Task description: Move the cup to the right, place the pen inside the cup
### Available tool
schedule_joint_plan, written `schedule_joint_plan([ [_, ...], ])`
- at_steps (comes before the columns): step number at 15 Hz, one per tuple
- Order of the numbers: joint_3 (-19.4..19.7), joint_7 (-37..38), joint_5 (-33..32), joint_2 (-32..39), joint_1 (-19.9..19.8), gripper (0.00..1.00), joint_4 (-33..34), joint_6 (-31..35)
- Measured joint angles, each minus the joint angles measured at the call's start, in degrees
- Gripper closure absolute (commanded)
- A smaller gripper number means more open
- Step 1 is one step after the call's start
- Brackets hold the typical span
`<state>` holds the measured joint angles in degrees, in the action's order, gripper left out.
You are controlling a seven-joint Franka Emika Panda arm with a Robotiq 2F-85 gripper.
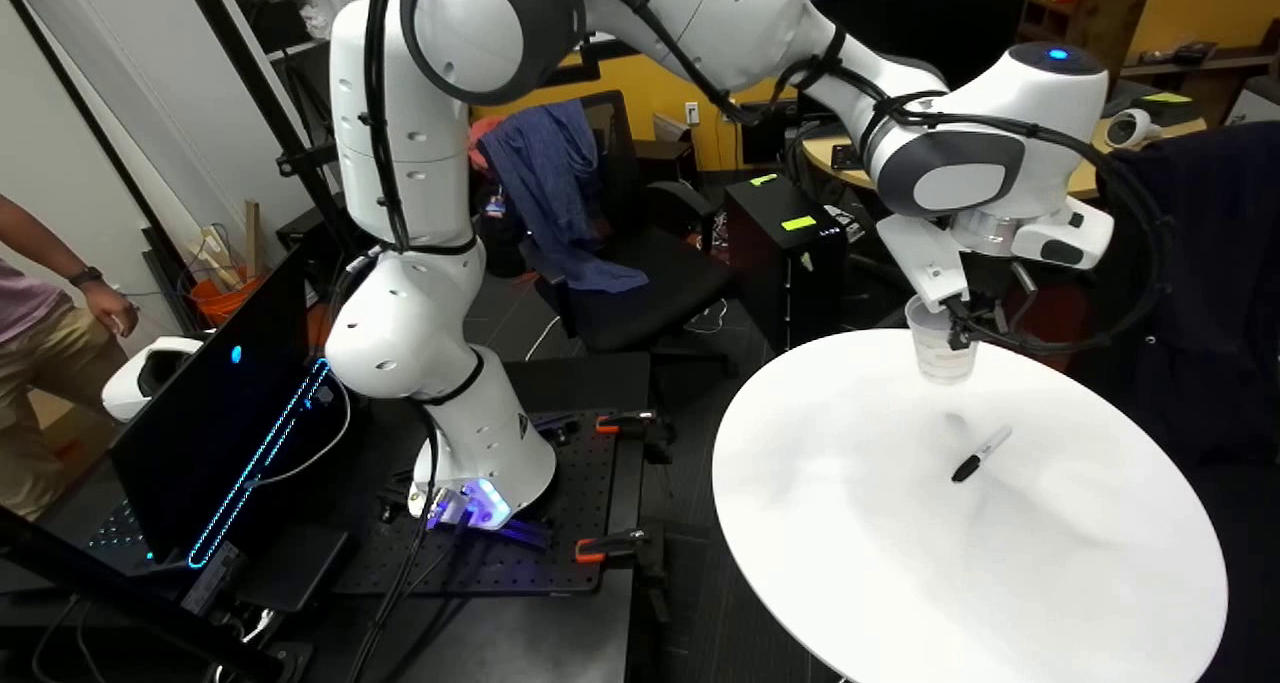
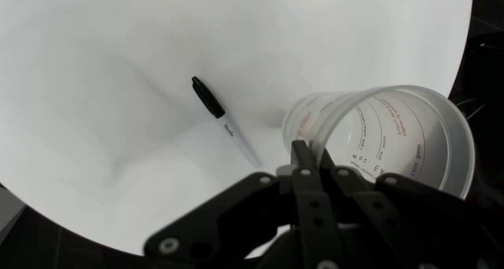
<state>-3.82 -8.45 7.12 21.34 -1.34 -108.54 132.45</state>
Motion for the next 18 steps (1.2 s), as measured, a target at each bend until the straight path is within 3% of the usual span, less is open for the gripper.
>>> schedule_joint_plan([
  [8, 2.72, 0.0, 6.32, -1.75, -4.88, 0.99, -2.11, 1.23],
  [18, 6.87, 0.0, 7.87, -2.04, -9.6, 0.99, -3.62, 1.2],
])
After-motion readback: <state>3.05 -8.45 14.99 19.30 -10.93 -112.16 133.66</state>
